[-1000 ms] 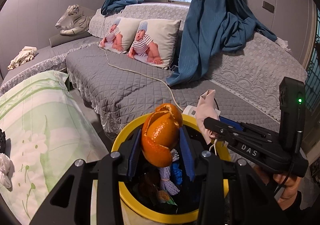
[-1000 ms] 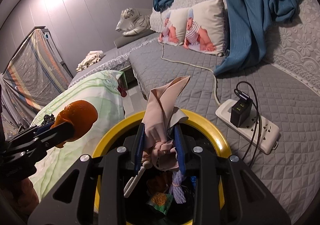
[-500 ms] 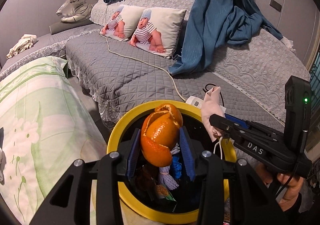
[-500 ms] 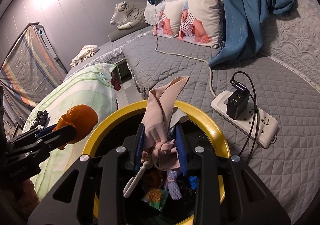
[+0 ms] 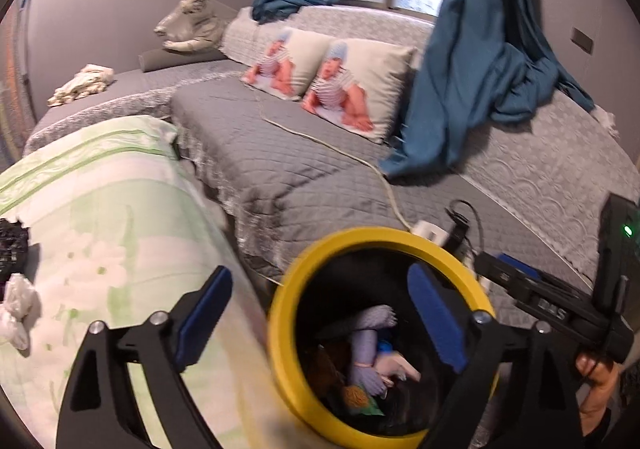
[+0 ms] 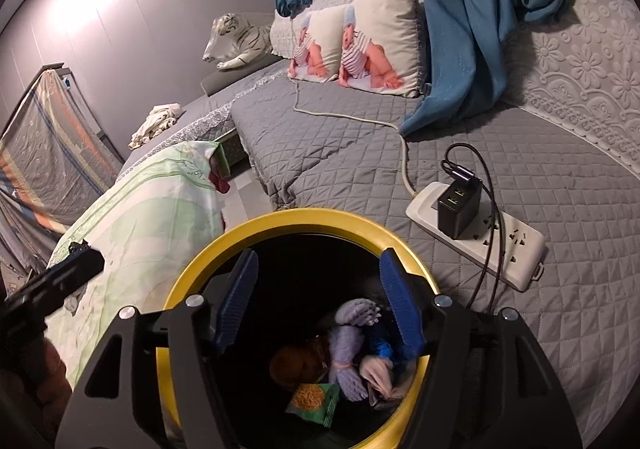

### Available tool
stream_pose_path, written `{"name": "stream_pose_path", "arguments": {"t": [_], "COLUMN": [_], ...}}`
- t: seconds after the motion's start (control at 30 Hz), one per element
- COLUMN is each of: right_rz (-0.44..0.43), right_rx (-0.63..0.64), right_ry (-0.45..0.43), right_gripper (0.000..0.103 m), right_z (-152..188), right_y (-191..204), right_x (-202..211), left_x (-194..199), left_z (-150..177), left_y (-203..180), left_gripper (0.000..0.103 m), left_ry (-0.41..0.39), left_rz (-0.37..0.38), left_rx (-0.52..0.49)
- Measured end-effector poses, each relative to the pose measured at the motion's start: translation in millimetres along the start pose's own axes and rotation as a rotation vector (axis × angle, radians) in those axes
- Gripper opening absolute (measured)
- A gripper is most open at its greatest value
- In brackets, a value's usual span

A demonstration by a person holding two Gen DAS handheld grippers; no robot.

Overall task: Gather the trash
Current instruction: 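Move both tools back over the black bag and white tissue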

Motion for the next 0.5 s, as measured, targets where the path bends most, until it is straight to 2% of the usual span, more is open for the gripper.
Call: {"name": "stream_pose_path", "arguments": {"t": [0.27, 0.5], "right_rz": [-0.126, -0.25], "right_rx": [0.075, 0.162], "right_ry": [-0.018, 0.003], "right_gripper": [0.067, 0.068], "right_z": [-3, 0], "right_y": [46, 113], "right_x": [4, -7], "left_x": [18, 43], "left_z": [-19, -25], "left_y": [79, 161], "left_gripper": [0.088, 0.088], "left_ry": [-0.037, -0.057], "left_rz": [-0.158, -0.294], "left_rx": [0.058, 0.127]}}
Point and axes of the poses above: each gripper's, at about its wrist camera, not at the fingertips, and x roughly against the way its jaws point, y to its left, z to its underside, the point moved 1 cm from there along -x, roughly the way its jaws point, and after that the axes turned 12 degrees about -y, right-handed, at the moved point
